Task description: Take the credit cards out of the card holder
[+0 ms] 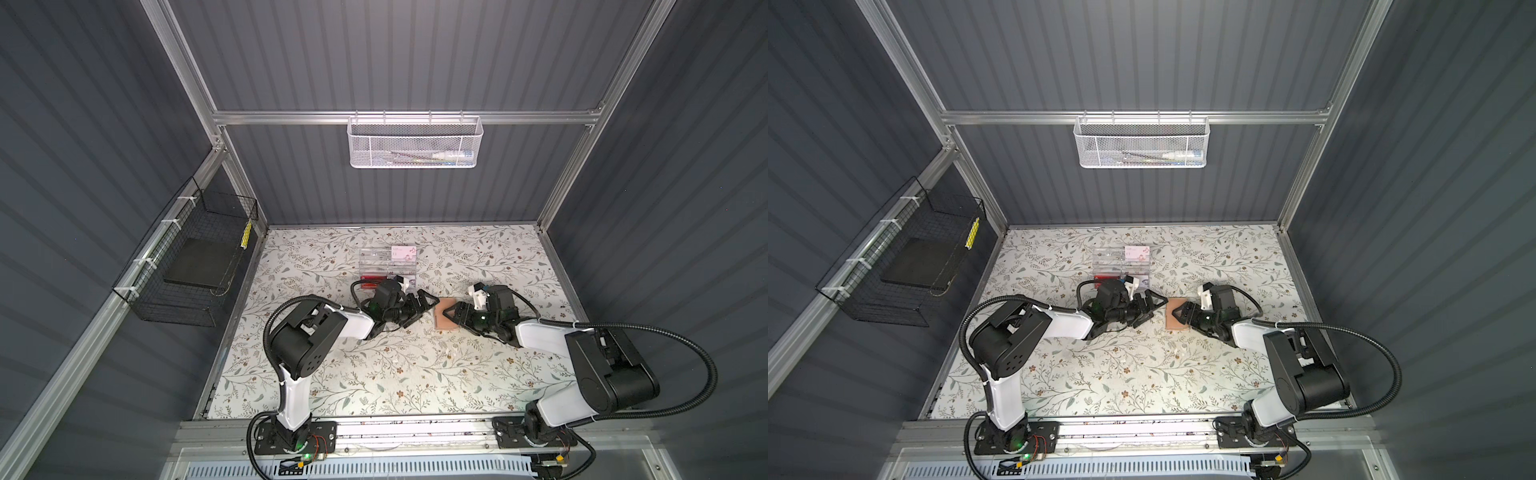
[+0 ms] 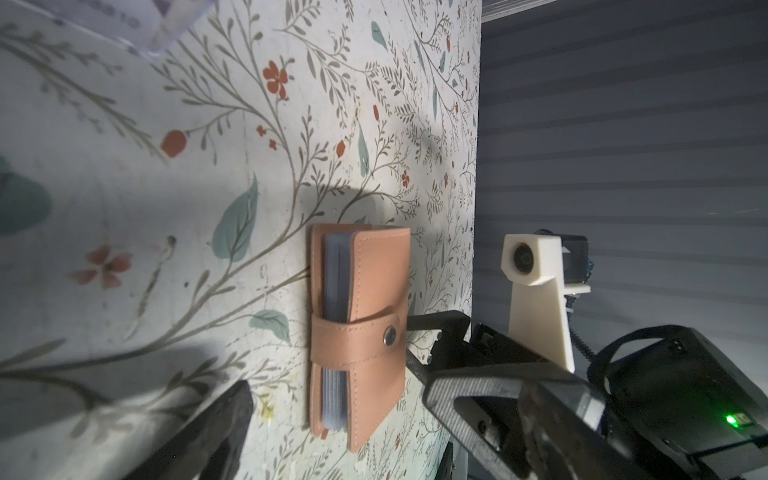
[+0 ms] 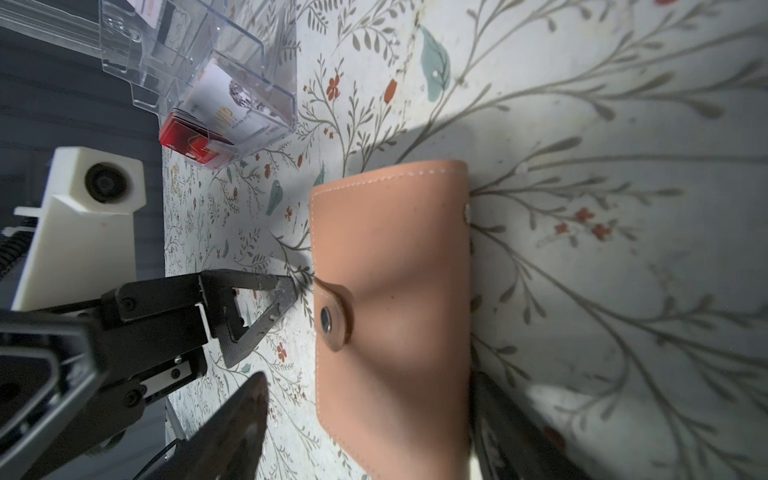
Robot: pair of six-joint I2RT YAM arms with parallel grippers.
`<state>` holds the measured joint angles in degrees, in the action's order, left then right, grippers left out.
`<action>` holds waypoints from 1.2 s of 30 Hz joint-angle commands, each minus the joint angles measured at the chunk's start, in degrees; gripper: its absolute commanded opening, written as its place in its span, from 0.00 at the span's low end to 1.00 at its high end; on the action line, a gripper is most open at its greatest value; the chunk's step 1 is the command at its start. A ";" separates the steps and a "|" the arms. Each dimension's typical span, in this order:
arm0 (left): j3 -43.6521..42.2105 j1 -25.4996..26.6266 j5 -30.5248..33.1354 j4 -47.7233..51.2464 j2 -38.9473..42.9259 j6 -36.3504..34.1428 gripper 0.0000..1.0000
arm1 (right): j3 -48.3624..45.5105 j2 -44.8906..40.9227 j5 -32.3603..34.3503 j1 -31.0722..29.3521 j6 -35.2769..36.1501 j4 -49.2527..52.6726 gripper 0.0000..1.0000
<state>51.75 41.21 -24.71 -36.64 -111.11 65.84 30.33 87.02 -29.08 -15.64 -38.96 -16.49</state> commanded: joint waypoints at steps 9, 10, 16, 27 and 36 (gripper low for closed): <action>3.78 0.79 -0.95 -0.60 -4.44 0.34 1.00 | -0.23 4.00 -2.05 -0.31 -1.45 -5.83 0.68; 3.99 0.80 -0.95 -0.60 -4.64 0.32 1.00 | -0.26 4.27 -2.27 -0.36 -1.71 -6.51 0.66; 4.84 0.88 -0.95 -0.53 -5.73 0.34 1.00 | -0.48 5.76 -4.20 -0.64 -3.29 -10.84 0.55; 5.82 1.08 -1.12 -0.67 -7.27 0.57 1.00 | 0.44 11.17 -5.14 -3.17 -5.10 -16.55 0.51; 6.17 1.33 -1.48 -1.62 -8.16 1.18 1.00 | -0.96 13.51 -5.96 -3.21 -8.06 -22.95 0.48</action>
<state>56.97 41.60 -25.10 -38.98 -117.03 66.30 30.28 99.31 -32.77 -17.85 -45.32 -36.51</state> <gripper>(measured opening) 0.998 0.484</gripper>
